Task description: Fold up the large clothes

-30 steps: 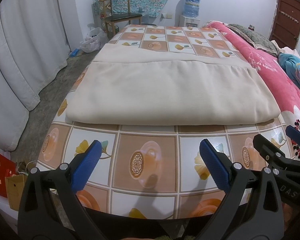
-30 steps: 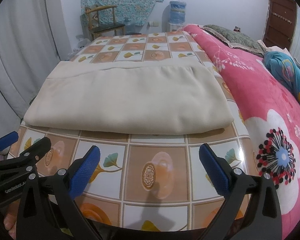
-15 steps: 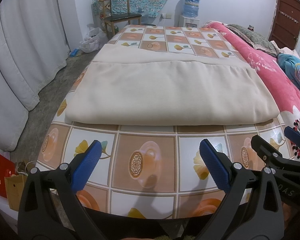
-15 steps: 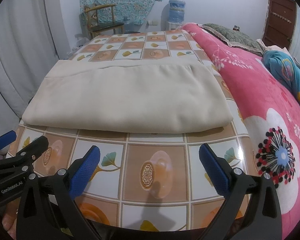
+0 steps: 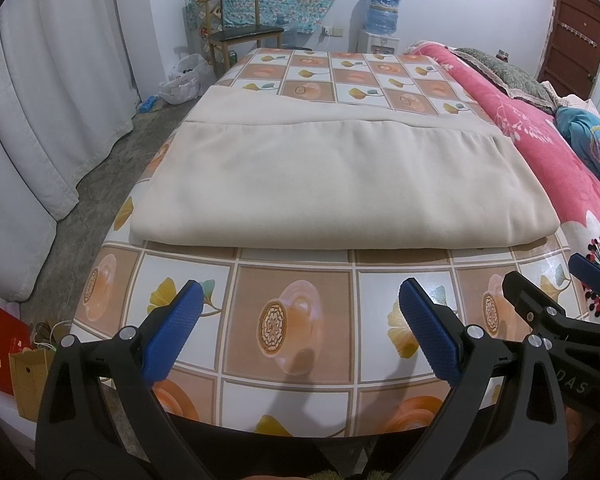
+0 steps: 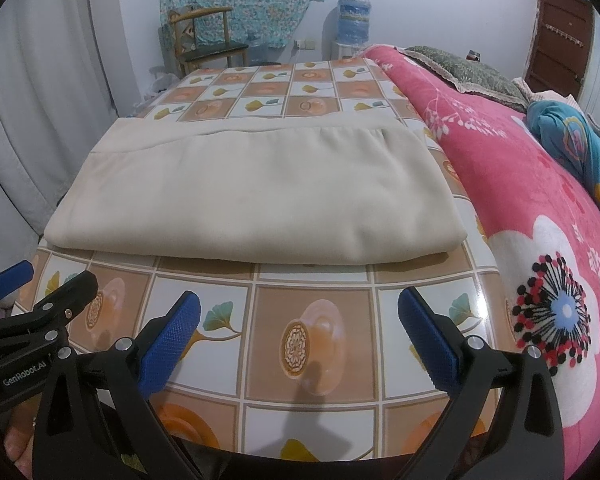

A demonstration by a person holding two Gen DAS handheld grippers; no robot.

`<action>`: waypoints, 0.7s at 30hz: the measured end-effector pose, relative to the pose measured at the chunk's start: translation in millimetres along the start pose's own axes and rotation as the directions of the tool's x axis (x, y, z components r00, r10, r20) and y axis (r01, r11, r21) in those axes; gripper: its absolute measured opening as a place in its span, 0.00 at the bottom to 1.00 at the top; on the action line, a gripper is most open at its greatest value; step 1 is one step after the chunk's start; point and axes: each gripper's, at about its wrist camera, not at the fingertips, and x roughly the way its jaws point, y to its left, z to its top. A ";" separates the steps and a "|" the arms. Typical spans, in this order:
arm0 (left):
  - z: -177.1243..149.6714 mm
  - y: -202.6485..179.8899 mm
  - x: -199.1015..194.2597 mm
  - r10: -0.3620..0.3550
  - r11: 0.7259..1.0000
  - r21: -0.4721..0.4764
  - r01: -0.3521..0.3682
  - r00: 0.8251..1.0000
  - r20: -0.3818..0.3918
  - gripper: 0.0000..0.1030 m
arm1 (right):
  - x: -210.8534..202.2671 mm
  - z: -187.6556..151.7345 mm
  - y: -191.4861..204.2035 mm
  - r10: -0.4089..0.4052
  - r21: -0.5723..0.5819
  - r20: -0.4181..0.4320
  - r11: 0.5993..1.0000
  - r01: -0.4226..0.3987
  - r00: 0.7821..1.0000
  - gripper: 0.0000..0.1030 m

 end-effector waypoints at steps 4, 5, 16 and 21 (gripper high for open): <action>-0.4 -1.5 -0.3 -0.001 1.000 -0.001 0.001 1.000 0.000 0.92 | 0.5 -0.1 1.2 -0.001 -0.001 -0.001 1.000 0.001 1.000 0.94; 0.0 -0.3 -0.1 -0.001 1.000 0.000 0.001 1.000 0.000 0.92 | 0.4 0.0 1.3 -0.001 -0.001 -0.001 1.000 0.001 1.000 0.94; -1.2 -4.1 -1.4 -0.002 1.000 0.002 0.002 1.000 -0.004 0.92 | 0.4 -0.8 0.0 0.000 -0.001 -0.002 1.000 0.000 1.000 0.94; -0.9 -3.3 -1.3 -0.001 1.000 0.002 0.001 1.000 -0.002 0.92 | 0.2 -0.6 -0.2 0.000 -0.002 0.000 1.000 0.000 1.000 0.94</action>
